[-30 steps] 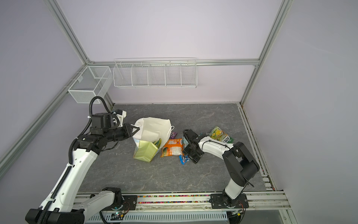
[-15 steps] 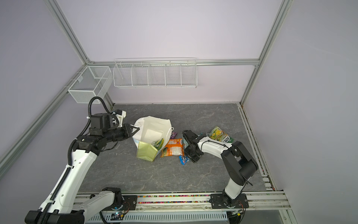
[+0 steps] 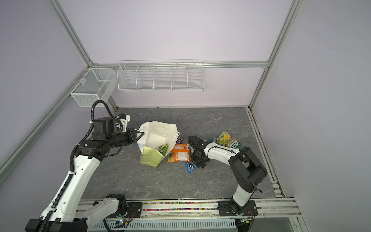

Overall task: Place the snacks into the paper bag
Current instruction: Pick up the snack at the center of the table.

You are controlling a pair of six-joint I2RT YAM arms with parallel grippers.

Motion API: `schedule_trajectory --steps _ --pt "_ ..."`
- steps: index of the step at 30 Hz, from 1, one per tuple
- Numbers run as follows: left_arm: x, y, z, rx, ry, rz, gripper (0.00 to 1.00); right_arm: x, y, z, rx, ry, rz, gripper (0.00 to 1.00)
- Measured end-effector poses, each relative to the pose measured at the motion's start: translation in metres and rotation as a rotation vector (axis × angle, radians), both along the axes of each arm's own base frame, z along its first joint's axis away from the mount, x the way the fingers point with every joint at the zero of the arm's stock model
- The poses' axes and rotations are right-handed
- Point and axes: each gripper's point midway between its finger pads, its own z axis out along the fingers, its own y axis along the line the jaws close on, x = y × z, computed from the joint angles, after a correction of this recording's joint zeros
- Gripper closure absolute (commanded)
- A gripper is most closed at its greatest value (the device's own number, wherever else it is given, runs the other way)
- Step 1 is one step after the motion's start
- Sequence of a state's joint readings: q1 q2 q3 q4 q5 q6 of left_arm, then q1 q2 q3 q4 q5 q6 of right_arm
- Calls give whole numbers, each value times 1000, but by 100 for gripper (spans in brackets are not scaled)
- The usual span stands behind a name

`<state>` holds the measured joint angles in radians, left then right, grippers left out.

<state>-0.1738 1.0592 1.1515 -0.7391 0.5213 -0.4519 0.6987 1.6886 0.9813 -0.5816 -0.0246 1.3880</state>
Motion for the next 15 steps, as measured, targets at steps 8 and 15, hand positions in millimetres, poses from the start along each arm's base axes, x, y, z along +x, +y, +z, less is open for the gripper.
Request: schedule_trajectory --steps 8,15 --pt "0 1 0 1 1 3 100 -6 -7 10 -30 -18 7 77" --pt "0 4 -2 18 4 19 100 -9 -18 33 -66 -79 12 82"
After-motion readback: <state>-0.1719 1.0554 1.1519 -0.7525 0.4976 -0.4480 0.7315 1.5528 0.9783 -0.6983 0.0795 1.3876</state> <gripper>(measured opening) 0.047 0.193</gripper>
